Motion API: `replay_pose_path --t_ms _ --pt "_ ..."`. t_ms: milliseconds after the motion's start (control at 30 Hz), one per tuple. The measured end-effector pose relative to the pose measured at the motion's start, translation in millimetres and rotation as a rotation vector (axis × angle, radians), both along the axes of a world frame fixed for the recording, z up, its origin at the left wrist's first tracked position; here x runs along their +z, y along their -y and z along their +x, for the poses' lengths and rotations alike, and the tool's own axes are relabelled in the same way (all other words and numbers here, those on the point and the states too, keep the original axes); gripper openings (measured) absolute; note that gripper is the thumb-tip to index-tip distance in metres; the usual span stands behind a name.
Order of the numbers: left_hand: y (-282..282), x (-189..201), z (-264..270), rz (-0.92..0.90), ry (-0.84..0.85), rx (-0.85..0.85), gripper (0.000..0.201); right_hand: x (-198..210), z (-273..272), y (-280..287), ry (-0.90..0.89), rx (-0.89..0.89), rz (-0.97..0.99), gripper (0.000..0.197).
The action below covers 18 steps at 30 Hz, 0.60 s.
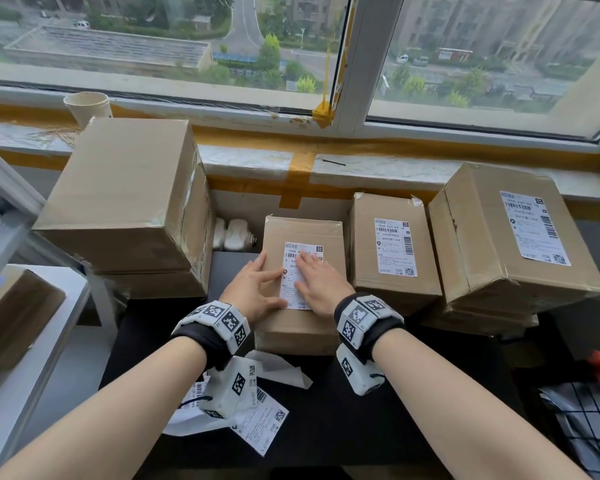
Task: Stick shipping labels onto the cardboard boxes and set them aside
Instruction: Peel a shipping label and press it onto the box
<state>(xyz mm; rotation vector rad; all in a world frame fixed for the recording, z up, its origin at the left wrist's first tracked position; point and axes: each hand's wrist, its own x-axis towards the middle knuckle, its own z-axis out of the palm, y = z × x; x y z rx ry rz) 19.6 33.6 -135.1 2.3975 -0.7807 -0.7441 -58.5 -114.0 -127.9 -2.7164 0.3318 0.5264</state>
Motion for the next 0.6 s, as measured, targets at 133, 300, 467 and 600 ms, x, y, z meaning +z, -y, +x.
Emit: replay_pose_path --t_ms 133,300,467,600 --pt "-2 -2 2 0.024 -0.052 -0.042 0.079 3 26 -10 -0.042 0.049 0.058 0.055" --pt "-3 -1 5 0.092 -0.029 -0.078 0.08 3 31 10 -0.086 0.014 0.032 0.057" --pt "-4 -2 2 0.113 -0.026 -0.104 0.081 6 8 27 -0.137 -0.052 -0.008 0.057" --pt "-7 1 7 0.185 -0.032 -0.201 0.092 6 -7 12 -0.119 -0.044 0.006 0.057"
